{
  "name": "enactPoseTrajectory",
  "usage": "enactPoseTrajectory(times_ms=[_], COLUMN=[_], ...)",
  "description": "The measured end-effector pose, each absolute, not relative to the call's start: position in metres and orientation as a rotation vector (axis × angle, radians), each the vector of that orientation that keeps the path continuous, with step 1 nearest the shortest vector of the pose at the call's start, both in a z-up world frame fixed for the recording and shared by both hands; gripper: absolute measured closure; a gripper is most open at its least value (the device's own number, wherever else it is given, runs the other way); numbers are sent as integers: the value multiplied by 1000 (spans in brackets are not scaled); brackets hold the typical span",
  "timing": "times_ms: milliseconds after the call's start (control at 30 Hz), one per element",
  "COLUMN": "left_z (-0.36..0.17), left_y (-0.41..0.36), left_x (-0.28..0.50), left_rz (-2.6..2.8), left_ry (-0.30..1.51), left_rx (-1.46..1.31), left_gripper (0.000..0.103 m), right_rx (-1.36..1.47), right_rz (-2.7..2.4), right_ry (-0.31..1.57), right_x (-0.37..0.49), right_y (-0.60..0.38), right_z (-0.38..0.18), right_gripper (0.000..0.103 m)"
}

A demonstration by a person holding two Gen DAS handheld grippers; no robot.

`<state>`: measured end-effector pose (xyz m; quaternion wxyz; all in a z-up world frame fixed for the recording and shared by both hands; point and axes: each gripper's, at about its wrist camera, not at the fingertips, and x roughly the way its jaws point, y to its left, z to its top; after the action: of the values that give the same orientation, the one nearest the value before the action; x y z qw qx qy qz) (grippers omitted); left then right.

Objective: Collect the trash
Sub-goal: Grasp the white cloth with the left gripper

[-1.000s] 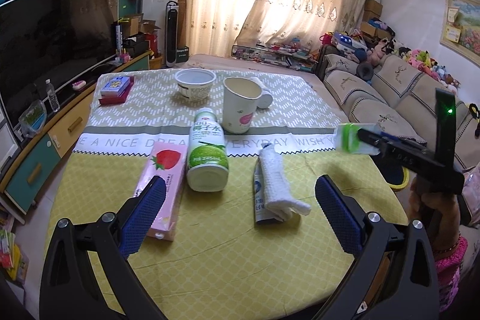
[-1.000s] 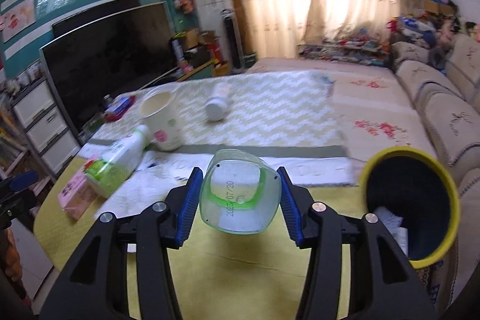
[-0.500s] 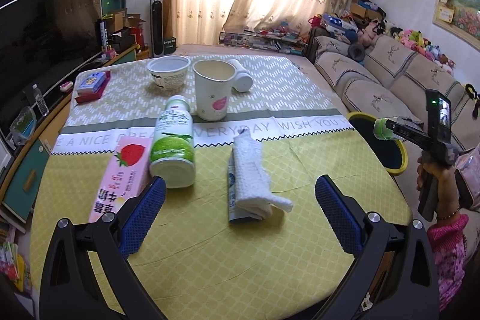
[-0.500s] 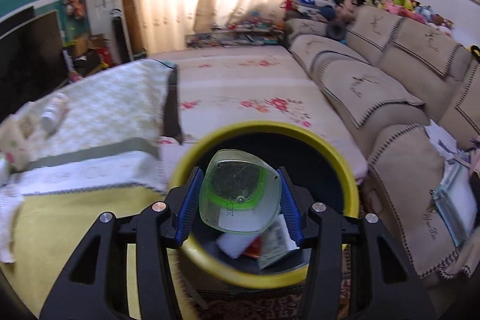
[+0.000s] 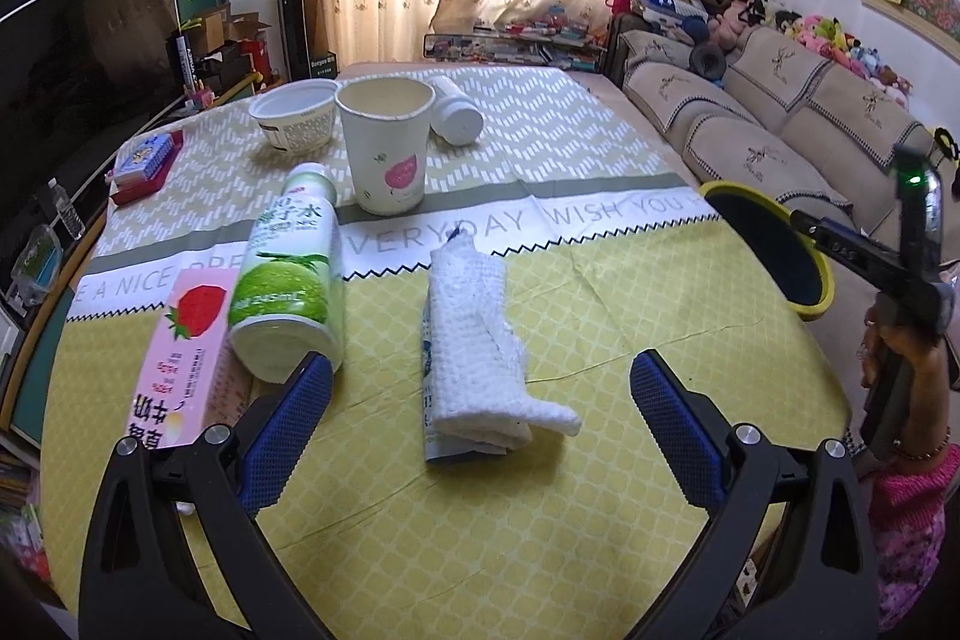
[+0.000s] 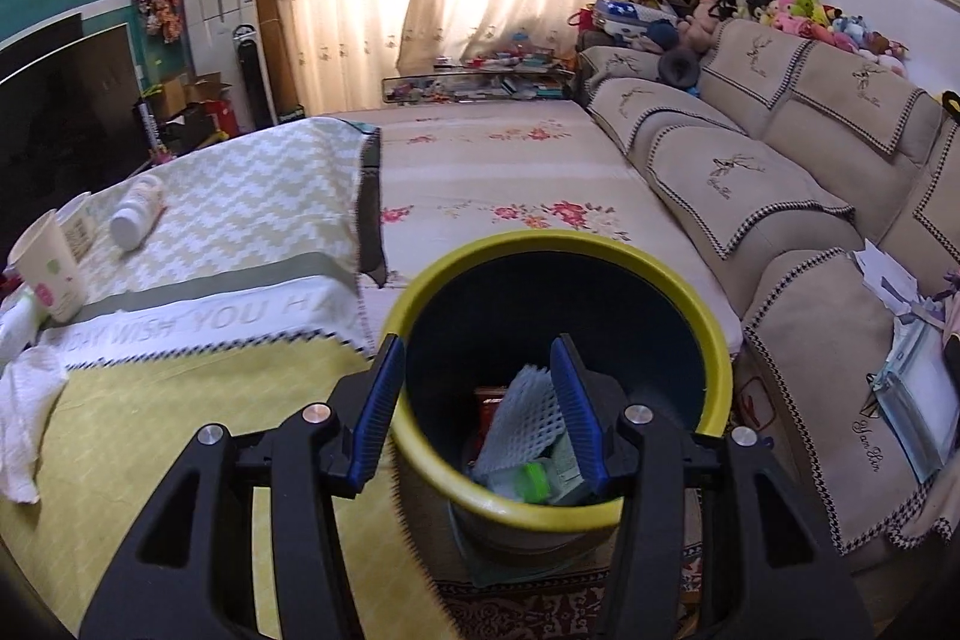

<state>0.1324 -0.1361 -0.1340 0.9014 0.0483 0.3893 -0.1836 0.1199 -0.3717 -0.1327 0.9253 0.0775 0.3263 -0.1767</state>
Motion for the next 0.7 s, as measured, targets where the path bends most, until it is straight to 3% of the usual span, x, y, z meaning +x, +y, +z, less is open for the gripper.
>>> enactPoseTrajectory(times_ms=[300, 700], left_z=[-149, -155], left_y=[-144, -146], left_x=[145, 150], left_rz=[-368, -367], left_ry=[855, 877], left_rx=[112, 127], left_gripper=[30, 73], right_rx=[166, 181], right_rz=[-319, -302], right_ry=[657, 664], right_x=[109, 110], right_y=[-360, -360], right_z=[-125, -128], right_gripper=[54, 54])
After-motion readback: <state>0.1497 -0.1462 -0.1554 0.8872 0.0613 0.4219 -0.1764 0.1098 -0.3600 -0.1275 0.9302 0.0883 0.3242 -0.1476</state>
